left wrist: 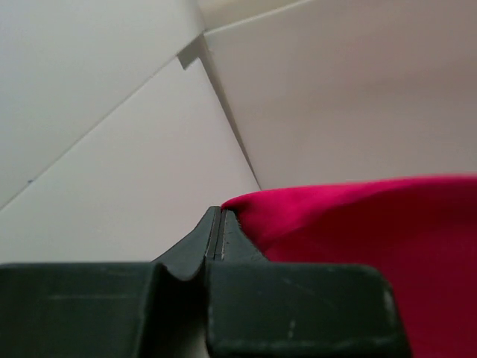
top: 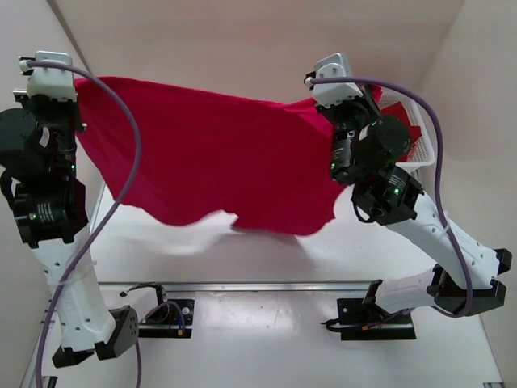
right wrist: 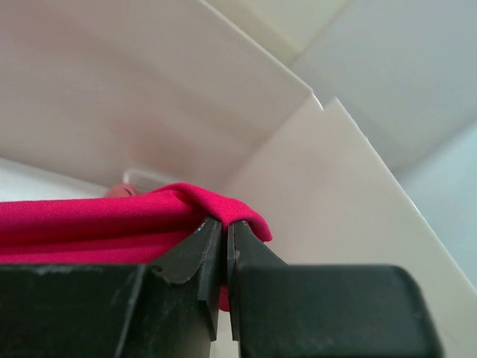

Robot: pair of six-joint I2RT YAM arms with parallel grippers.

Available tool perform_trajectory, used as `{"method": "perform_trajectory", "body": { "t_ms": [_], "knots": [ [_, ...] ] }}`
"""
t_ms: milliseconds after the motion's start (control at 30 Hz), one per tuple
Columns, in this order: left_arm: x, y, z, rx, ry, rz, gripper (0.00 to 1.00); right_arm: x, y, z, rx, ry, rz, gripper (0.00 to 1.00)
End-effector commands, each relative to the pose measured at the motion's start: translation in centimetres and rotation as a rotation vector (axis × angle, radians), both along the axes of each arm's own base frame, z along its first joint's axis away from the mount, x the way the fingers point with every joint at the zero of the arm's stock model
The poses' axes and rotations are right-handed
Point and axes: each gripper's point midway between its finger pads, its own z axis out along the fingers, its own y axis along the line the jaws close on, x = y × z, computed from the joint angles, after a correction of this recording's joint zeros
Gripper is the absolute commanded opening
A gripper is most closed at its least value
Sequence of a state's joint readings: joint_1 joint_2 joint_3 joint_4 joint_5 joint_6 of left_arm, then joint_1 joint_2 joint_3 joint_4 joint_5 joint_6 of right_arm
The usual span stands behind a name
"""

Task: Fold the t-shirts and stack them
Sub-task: Flatten out the tshirt

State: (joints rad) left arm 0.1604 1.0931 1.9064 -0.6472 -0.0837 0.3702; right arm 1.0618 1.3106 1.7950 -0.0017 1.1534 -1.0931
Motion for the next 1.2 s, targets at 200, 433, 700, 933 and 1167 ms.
{"method": "perform_trajectory", "body": {
  "t_ms": [200,433,700,933,1167],
  "knots": [
    [6.6,1.0,-8.6,-0.098,0.285,-0.025,0.00,4.3,-0.3,-2.2,-0.047,0.098,-0.041,0.00],
    [14.6,-2.0,-14.3,-0.051,0.490,-0.109,0.00,13.5,-1.9,-7.3,0.281,0.225,0.106,0.00],
    [19.5,-4.4,-25.5,-0.040,0.701,-0.160,0.00,24.6,0.9,-20.3,0.578,0.546,0.242,0.00],
    [23.4,-2.7,-31.6,-0.047,0.789,-0.131,0.00,29.8,0.8,-26.9,0.674,0.663,0.284,0.00],
    [26.3,-4.6,-37.0,-0.005,0.861,-0.163,0.00,31.1,2.9,-30.9,0.734,0.750,0.330,0.00]
  ]
}}
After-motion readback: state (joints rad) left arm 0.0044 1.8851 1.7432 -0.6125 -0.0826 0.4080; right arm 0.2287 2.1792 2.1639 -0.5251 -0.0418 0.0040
